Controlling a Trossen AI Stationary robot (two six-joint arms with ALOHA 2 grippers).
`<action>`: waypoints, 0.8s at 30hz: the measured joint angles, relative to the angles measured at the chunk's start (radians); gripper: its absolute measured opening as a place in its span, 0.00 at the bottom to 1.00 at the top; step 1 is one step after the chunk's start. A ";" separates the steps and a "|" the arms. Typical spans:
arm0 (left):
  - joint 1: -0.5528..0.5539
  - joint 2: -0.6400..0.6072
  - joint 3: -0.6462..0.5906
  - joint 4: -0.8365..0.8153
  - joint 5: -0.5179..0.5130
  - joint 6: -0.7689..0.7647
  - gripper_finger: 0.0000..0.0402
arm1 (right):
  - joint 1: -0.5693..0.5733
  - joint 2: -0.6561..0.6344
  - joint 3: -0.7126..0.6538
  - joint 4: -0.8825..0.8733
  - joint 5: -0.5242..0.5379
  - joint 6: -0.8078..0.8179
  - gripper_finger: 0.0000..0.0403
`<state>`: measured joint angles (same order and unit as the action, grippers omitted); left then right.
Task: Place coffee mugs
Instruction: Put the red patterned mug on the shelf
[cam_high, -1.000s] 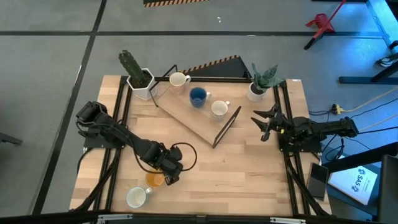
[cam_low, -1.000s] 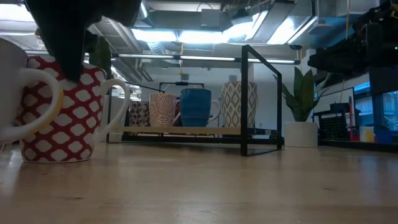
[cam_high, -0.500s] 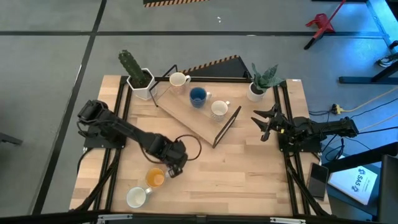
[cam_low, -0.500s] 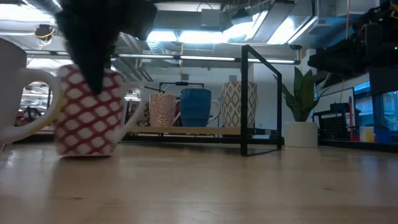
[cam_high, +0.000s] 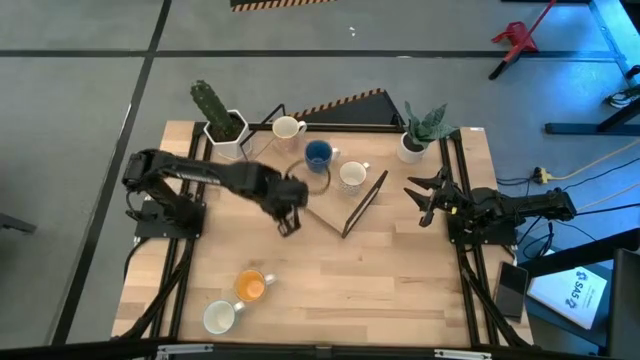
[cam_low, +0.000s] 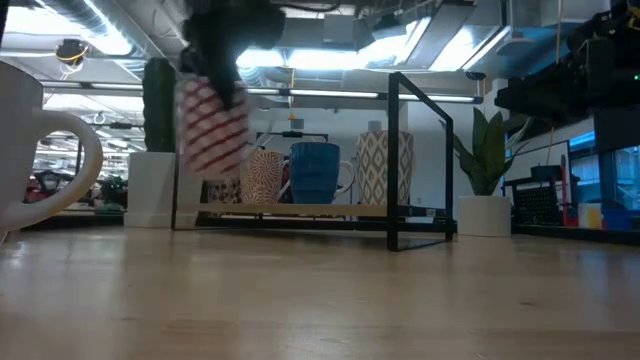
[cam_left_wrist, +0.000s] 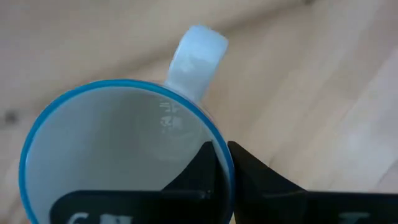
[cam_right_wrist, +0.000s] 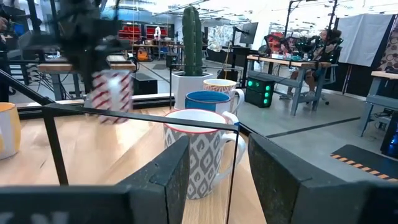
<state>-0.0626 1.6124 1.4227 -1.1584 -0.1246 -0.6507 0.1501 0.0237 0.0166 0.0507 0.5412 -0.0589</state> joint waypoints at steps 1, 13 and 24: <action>0.027 -0.014 0.001 0.004 -0.009 0.022 0.04 | 0.000 0.000 0.000 0.000 0.001 0.000 0.37; 0.336 -0.097 -0.089 0.088 -0.022 0.284 0.04 | 0.000 0.000 0.000 0.000 0.002 0.000 0.37; 0.466 -0.094 -0.168 0.155 0.037 0.429 0.04 | 0.000 0.000 0.000 0.000 0.008 0.001 0.37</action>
<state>0.4035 1.5185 1.2545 -1.0039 -0.0872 -0.2219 0.1501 0.0238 0.0166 0.0509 0.5490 -0.0582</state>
